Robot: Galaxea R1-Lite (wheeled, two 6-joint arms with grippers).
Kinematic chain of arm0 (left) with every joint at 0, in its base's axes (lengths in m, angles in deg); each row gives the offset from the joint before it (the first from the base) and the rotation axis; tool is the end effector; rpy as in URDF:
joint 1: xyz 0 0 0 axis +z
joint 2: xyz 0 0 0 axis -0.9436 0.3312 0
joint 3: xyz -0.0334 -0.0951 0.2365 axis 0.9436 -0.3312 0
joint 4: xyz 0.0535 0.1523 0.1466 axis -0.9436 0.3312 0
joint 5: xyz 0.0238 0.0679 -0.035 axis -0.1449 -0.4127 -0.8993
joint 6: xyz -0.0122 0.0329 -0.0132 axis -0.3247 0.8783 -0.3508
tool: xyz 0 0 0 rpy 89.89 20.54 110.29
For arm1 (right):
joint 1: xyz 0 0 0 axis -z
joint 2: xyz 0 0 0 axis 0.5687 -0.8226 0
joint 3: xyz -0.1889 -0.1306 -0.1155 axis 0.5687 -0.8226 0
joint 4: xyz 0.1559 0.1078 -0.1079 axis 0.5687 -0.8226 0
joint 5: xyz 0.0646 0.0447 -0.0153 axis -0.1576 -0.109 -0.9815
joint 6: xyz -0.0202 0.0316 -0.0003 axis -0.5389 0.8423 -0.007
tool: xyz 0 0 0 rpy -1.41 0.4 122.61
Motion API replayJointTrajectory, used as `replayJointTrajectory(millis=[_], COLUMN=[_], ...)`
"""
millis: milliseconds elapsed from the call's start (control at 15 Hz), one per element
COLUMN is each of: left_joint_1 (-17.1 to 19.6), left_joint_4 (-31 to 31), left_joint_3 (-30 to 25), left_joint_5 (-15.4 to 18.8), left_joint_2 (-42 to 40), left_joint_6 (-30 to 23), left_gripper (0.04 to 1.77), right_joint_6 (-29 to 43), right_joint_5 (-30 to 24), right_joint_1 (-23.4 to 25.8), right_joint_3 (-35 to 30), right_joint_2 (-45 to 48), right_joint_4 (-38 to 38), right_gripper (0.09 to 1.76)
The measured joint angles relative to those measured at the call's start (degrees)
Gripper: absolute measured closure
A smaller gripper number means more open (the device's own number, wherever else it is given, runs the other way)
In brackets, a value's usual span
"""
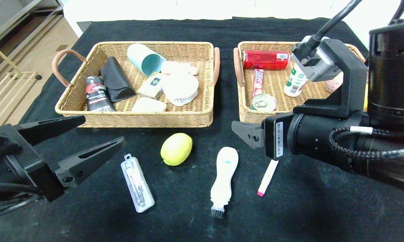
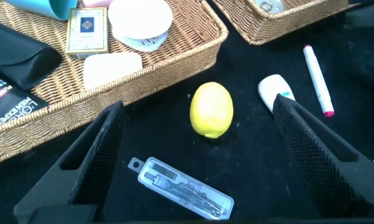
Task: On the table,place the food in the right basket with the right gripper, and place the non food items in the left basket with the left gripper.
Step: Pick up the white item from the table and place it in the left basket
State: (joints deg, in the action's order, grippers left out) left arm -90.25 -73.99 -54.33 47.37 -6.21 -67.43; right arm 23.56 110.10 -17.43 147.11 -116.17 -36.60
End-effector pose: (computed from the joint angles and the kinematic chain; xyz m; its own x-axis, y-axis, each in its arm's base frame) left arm 0.1936 -0.0763 0.2017 0.8635 -0.5043 -0.0012 0.5015 0.8583 0.1088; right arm 0.2112 0.2482 0.2290 0.8429 0.4677 -0.2662 -0.4647 0.8820 0.0780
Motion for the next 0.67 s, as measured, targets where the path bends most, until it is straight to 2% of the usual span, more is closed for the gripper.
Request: replayJointTrajectory(millis=[333, 667], left_joint_1=[-0.3, -0.4], left_joint_4=[0.0, 0.0], left_joint_3=[-0.2, -0.3], left_joint_5=[-0.7, -1.1], left_joint_2=[-0.1, -0.1], left_joint_6=[0.9, 1.6], left_gripper=[0.09, 0.09], right_joint_6=[-1.5, -2.2], right_joint_5=[0.0, -1.3], right_joint_1=[-3.4, -4.1], right_joint_3=[-8.0, -12.4], right_joint_2=[2.2, 3.5], right_joint_4=[5.6, 7.7], right_gripper=[0.15, 0.15])
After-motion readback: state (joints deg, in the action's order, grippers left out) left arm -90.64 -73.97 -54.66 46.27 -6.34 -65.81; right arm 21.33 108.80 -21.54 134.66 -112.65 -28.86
